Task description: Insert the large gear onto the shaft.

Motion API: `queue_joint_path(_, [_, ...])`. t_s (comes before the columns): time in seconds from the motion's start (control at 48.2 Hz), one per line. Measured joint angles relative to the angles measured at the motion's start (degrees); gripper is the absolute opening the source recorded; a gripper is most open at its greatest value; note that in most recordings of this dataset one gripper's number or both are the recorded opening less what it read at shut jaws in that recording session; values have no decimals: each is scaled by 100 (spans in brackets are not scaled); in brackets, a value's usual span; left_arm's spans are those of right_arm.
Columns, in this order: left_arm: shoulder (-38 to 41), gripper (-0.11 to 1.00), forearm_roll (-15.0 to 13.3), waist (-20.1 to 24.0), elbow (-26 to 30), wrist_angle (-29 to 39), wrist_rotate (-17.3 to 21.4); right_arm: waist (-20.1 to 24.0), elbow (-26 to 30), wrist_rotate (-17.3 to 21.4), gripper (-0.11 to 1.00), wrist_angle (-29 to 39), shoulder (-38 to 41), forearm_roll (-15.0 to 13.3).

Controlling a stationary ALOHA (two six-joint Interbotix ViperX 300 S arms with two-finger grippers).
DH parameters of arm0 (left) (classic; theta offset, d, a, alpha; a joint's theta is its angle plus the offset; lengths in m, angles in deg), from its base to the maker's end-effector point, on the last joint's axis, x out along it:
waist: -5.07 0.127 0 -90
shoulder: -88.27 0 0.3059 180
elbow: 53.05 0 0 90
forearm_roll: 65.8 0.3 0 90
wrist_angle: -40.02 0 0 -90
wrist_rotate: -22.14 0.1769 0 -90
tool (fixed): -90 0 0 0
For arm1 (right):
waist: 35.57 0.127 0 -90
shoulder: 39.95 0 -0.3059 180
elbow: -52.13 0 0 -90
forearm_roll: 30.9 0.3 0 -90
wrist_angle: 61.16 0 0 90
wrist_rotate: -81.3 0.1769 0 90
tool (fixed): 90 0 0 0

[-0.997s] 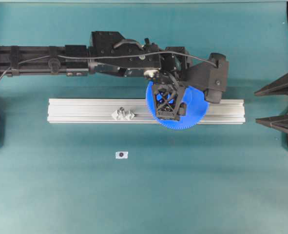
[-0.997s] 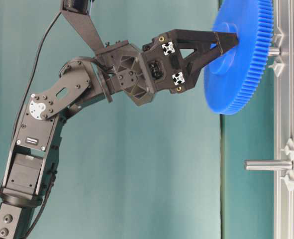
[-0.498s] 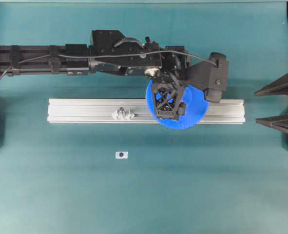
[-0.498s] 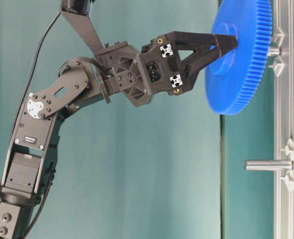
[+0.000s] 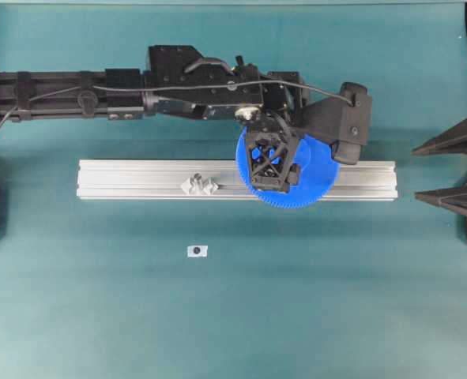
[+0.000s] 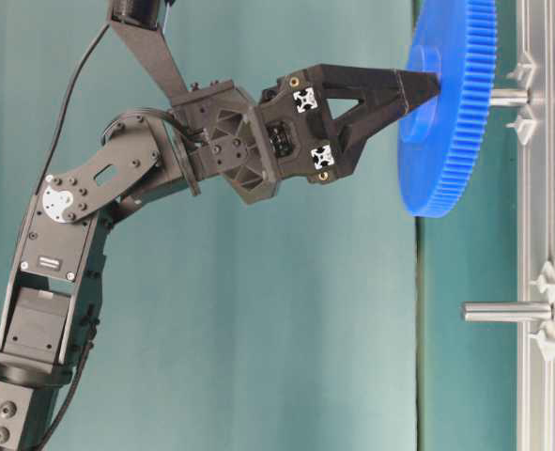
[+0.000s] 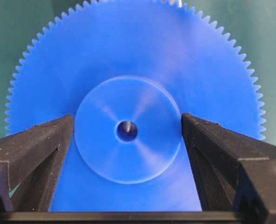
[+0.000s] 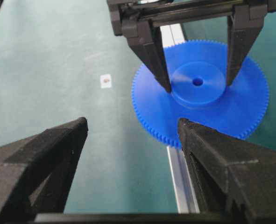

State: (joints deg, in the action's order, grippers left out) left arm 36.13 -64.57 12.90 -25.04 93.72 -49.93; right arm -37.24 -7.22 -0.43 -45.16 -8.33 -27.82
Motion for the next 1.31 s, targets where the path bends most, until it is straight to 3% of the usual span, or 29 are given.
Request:
queue_joint_path(0.997, [-9,90,0,-220,88,-26,-26,0,0,0,85,0,0,0])
queue_joint_path(1.308, [-439,90,0,-97,-413,-62,-44,0,0,0,85,0,-18,0])
